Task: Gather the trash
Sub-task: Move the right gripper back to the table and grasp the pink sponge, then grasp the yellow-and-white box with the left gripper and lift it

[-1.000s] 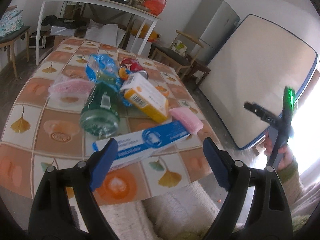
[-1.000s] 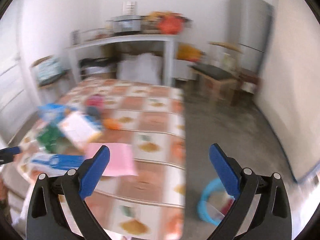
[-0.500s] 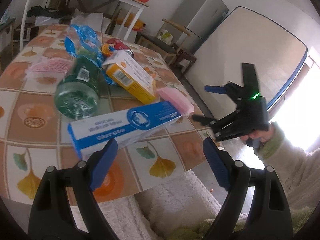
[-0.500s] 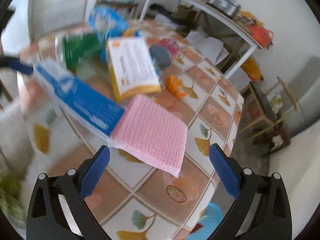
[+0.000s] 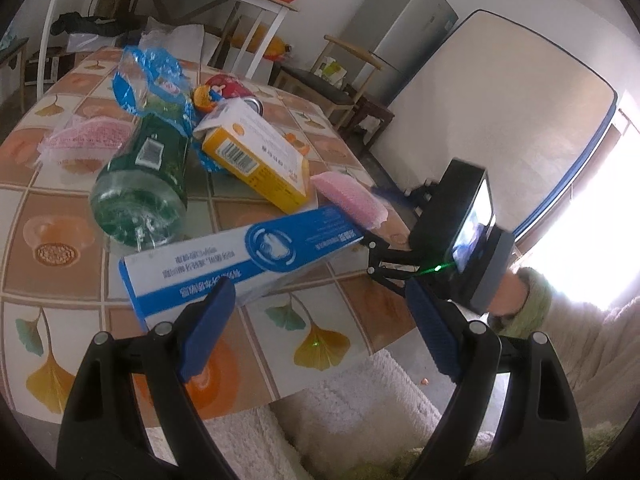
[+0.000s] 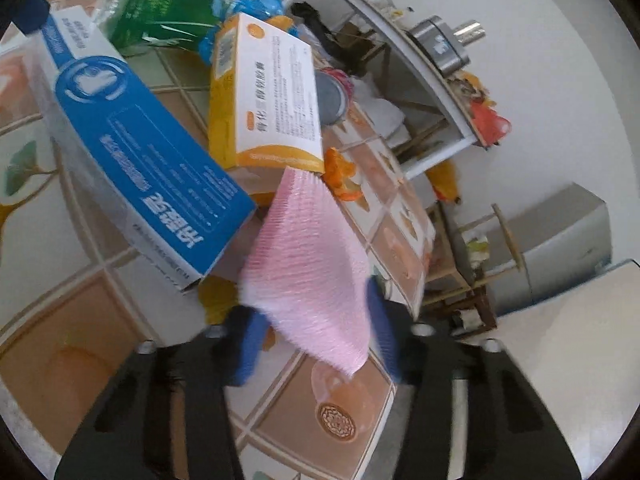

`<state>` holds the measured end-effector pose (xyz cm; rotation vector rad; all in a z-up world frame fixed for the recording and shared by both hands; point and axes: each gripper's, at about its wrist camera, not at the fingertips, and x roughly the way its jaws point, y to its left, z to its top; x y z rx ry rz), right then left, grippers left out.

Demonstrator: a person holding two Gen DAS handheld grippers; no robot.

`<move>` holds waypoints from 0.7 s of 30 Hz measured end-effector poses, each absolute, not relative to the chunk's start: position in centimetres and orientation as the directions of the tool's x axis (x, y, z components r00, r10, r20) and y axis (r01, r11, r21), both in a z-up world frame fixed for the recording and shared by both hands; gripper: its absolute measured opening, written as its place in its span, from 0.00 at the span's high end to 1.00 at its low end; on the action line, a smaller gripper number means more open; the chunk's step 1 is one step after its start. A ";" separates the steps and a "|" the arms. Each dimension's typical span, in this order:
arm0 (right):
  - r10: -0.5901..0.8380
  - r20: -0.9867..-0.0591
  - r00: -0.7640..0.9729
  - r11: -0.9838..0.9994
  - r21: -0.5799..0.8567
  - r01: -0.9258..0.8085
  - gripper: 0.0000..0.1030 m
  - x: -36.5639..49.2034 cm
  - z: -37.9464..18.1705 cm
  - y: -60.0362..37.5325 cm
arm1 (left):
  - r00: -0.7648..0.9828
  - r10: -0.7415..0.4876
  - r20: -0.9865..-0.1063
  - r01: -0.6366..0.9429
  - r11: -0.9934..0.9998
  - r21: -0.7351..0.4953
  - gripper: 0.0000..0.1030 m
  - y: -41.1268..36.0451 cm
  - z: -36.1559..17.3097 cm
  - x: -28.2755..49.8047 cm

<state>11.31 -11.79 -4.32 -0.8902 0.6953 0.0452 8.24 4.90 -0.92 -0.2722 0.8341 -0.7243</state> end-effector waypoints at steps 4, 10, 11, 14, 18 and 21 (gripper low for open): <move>-0.261 -0.544 0.797 0.665 -0.700 -0.260 0.68 11.0 -4.6 -12.0 | 0.477 -0.676 -0.561 0.461 0.736 -0.495 0.19 4.8 0.2 9.4; -0.254 -0.523 0.814 0.720 -0.664 -0.202 0.69 10.0 -4.6 -13.1 | 0.480 -0.675 -0.560 0.350 0.733 -0.583 0.19 3.7 0.7 13.6; -0.252 -0.522 0.815 0.732 -0.654 -0.192 0.69 9.9 -4.5 -13.4 | 0.483 -0.672 -0.561 0.329 0.734 -0.595 0.20 3.4 0.7 14.4; -0.244 -0.520 0.819 0.767 -0.620 -0.166 0.69 9.8 -4.3 -14.2 | 0.492 -0.653 -0.576 0.258 0.741 -0.619 0.20 2.3 0.5 16.8; -0.228 -0.522 0.822 0.805 -0.575 -0.142 0.69 9.8 -4.0 -15.2 | 0.477 -0.626 -0.617 0.130 0.744 -0.655 0.21 0.9 -0.6 19.5; -0.211 -0.521 0.827 0.829 -0.543 -0.131 0.69 10.0 -3.8 -15.7 | 0.445 -0.628 -0.638 0.042 0.727 -0.685 0.24 0.2 -1.8 21.1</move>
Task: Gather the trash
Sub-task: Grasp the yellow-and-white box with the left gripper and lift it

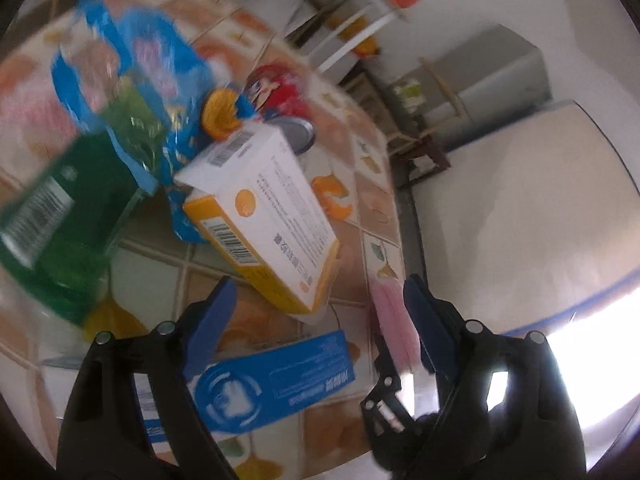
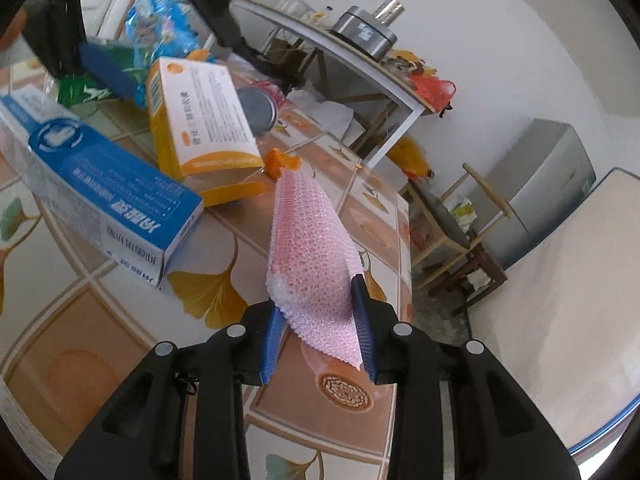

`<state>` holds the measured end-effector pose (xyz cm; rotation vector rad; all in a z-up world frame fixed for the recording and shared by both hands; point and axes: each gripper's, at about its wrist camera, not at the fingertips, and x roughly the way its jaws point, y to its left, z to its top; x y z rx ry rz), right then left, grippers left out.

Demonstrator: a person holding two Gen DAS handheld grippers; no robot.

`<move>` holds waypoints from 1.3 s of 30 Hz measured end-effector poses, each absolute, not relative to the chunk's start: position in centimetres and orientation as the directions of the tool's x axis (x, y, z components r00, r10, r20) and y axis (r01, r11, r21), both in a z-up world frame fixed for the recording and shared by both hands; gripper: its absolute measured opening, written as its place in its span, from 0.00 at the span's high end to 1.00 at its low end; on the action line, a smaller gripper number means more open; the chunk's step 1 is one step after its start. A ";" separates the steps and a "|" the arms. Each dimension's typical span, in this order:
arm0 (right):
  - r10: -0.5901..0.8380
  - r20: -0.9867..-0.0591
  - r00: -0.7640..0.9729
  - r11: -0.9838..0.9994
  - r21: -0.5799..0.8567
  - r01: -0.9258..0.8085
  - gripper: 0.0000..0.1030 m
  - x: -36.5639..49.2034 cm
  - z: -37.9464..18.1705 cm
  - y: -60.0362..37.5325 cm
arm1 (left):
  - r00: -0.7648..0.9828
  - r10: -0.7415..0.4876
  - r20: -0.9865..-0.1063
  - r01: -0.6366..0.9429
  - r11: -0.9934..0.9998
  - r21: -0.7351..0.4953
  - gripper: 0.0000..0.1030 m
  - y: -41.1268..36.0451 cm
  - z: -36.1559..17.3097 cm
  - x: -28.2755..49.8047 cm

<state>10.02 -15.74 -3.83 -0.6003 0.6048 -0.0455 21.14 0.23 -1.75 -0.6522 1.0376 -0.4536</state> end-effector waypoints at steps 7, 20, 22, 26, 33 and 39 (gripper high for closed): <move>-0.177 -0.510 0.842 0.855 -0.504 -0.125 0.69 10.2 -3.8 -16.0 | 0.407 -0.581 -0.705 -0.122 0.730 -0.672 0.26 -0.4 -3.8 23.2; -0.141 -0.505 0.852 0.881 -0.457 -0.124 0.68 10.0 -3.8 -16.8 | 0.417 -0.556 -0.718 -0.246 0.692 -0.679 0.47 -0.4 -6.9 24.1; -0.140 -0.503 0.853 0.882 -0.454 -0.123 0.69 10.0 -3.8 -16.8 | 0.422 -0.561 -0.712 -0.243 0.686 -0.686 0.51 -0.5 -6.9 24.1; -0.138 -0.502 0.854 0.885 -0.449 -0.121 0.69 9.9 -3.9 -16.9 | 0.438 -0.569 -0.696 -0.224 0.680 -0.698 0.57 -0.6 -6.7 23.8; -0.141 -0.499 0.855 0.881 -0.458 -0.122 0.68 9.8 -4.0 -16.7 | 0.450 -0.600 -0.661 -0.179 0.664 -0.726 0.67 -0.2 -5.8 21.9; -0.144 -0.494 0.857 0.882 -0.457 -0.115 0.69 9.7 -3.8 -16.8 | 0.478 -0.609 -0.633 -0.112 0.673 -0.732 0.72 0.0 -3.9 20.5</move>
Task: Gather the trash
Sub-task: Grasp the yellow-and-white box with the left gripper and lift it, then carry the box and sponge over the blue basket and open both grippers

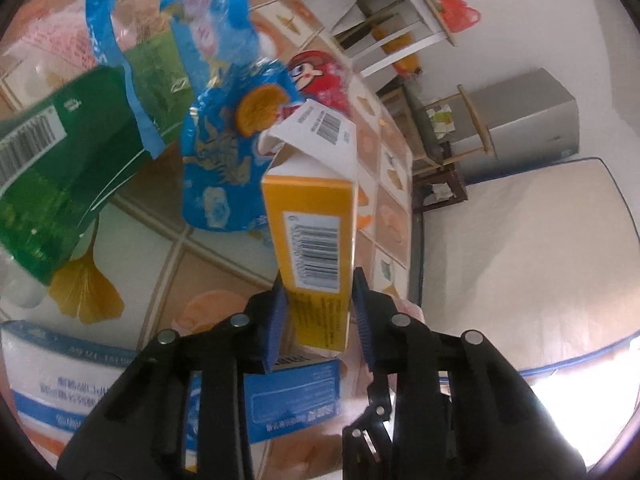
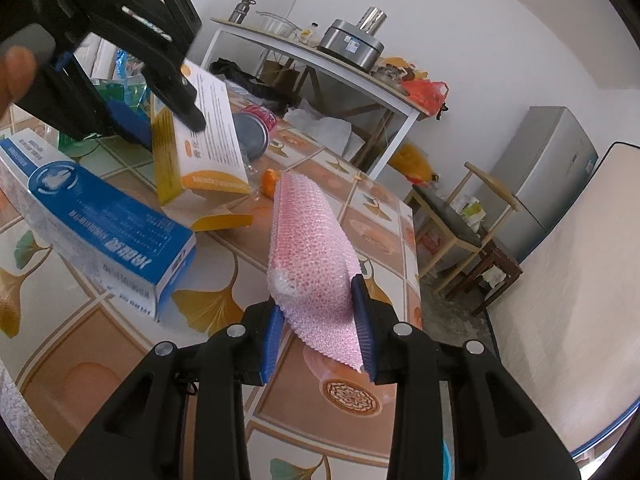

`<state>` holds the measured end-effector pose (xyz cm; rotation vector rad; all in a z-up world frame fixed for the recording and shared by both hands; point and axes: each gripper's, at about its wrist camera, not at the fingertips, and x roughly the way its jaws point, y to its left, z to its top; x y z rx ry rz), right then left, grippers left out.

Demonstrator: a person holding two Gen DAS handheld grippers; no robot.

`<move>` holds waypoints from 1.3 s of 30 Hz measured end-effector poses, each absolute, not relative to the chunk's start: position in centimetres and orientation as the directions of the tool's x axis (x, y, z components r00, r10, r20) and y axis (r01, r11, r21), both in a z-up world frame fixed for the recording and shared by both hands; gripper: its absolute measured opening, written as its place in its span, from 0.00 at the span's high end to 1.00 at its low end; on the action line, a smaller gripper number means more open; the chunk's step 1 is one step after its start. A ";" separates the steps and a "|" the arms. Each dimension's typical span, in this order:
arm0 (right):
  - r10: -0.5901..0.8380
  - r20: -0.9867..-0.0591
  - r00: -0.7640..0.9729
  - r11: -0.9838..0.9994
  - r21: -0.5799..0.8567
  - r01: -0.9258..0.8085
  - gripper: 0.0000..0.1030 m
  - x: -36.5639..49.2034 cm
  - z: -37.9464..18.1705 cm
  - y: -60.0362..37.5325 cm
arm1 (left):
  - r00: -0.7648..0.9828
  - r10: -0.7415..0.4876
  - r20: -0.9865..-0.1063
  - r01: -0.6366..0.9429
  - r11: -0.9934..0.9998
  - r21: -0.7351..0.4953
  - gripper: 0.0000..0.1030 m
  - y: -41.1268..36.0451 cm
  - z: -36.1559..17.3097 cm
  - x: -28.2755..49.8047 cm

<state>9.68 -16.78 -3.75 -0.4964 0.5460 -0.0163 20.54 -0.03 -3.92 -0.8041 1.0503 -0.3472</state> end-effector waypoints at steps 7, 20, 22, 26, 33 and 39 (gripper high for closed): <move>-0.148 -0.476 0.867 0.895 -0.438 -0.087 0.70 9.3 -2.7 -17.4 | 0.549 -0.596 -0.586 0.008 0.705 -0.709 0.73 0.4 -0.5 18.7; -0.082 -0.494 0.866 0.980 -0.196 -0.019 0.71 8.2 1.8 -22.2 | 0.613 -0.621 -0.488 0.217 0.727 -0.652 0.73 -1.5 5.5 17.3; -0.072 -0.488 0.870 0.989 -0.150 -0.003 0.71 7.4 2.5 -23.2 | 0.603 -0.638 -0.478 0.269 0.727 -0.632 0.73 -2.9 6.3 16.9; -0.071 -0.477 0.876 0.997 -0.032 0.063 0.71 4.9 3.7 -26.5 | 0.535 -0.693 -0.483 0.367 0.706 -0.606 0.73 -7.0 7.0 16.4; -0.193 -0.506 0.841 0.955 0.099 0.278 0.71 -0.4 3.6 -36.4 | 0.336 -0.761 -0.554 0.566 0.634 -0.527 0.73 -19.1 7.0 16.0; -0.262 -0.632 0.729 0.869 0.174 0.463 0.71 -3.1 -1.5 -45.9 | 0.082 -0.719 -0.690 0.637 0.570 -0.519 0.73 -32.1 2.3 16.1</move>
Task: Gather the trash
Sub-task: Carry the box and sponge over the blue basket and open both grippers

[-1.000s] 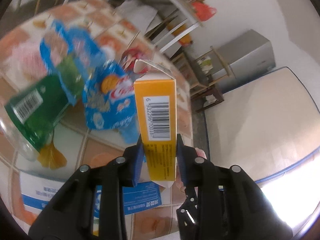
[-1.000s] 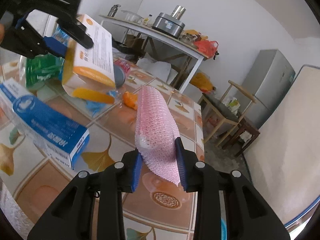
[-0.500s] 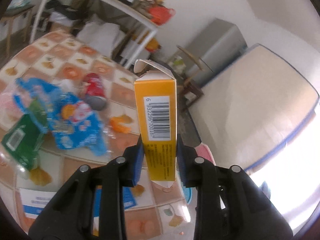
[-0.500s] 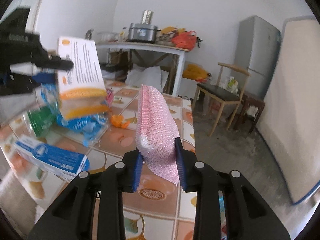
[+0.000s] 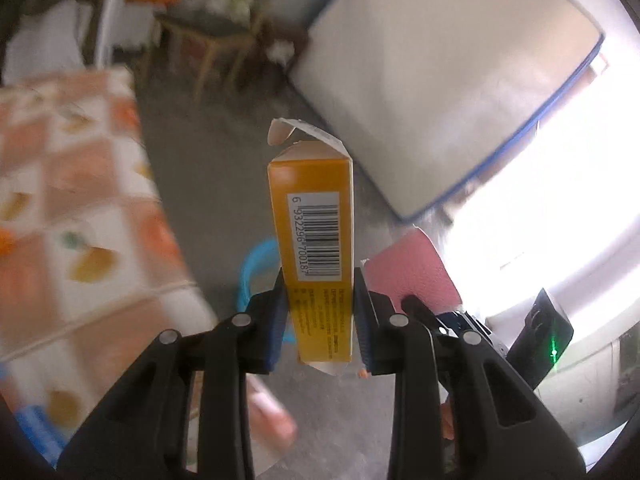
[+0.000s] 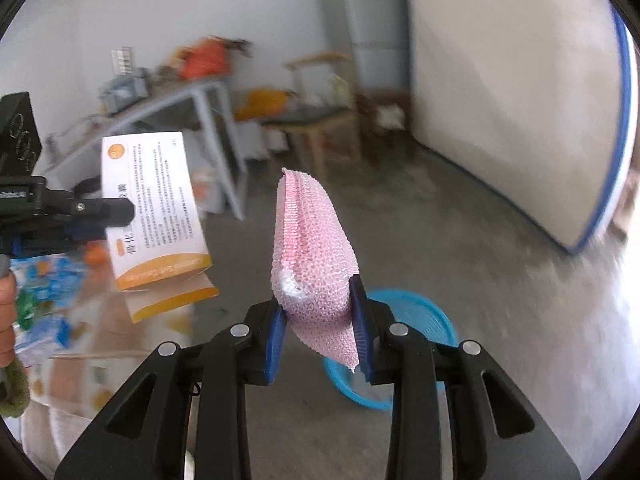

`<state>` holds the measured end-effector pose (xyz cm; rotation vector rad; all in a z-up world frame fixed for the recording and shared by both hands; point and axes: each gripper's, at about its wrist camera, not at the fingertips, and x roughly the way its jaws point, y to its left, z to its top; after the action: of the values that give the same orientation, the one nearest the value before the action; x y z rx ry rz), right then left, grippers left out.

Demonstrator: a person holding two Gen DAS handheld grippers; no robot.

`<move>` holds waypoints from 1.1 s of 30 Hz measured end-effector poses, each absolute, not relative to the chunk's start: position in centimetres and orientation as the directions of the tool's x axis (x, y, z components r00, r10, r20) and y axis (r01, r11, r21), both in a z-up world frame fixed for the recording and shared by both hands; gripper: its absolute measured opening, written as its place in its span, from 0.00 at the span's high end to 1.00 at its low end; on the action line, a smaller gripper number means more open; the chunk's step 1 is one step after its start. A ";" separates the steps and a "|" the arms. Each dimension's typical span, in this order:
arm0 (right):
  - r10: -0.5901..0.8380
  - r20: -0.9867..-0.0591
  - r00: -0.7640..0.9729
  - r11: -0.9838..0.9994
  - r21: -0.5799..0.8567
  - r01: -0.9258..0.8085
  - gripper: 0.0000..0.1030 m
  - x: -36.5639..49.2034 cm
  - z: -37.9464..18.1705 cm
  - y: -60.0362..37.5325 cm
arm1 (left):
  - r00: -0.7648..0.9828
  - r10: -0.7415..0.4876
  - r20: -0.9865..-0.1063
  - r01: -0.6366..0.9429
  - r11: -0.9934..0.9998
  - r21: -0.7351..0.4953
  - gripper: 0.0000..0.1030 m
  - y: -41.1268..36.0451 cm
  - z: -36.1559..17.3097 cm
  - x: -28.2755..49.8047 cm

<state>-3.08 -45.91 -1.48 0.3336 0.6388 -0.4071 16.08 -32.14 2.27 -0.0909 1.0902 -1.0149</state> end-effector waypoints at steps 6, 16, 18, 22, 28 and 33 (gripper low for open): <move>-0.158 -0.762 0.628 0.771 0.302 0.561 0.71 -2.6 -10.1 -52.2 | -0.027 -0.600 -0.800 0.628 0.612 -0.481 0.73 -41.1 -5.0 16.9; -0.118 -0.810 0.575 0.705 0.339 0.623 0.34 1.9 -18.1 -58.2 | 0.003 -0.513 -0.858 0.647 0.656 -0.390 0.40 -47.9 -9.4 18.2; -0.127 -0.826 0.550 0.700 0.318 0.639 0.33 2.2 -19.7 -59.3 | 0.021 -0.512 -0.859 0.639 0.668 -0.382 0.40 -47.5 -9.6 18.6; -0.144 -0.850 0.506 0.683 0.285 0.673 0.33 1.5 -21.7 -59.9 | 0.020 -0.525 -0.851 0.603 0.685 -0.408 0.40 -45.7 -9.5 19.3; -0.151 -0.836 0.527 0.685 0.296 0.665 0.33 -1.5 -20.5 -58.2 | 0.069 -0.569 -0.820 0.605 0.677 -0.418 0.40 -42.3 -6.6 19.1; -0.154 -0.814 0.560 0.681 0.324 0.657 0.33 -4.1 -18.0 -56.5 | 0.083 -0.616 -0.783 0.610 0.653 -0.449 0.40 -39.1 -3.6 18.0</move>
<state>-4.08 -56.51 -18.05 0.6696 0.8490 -0.5222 18.01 -39.11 -3.55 -0.0065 1.1729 -0.9152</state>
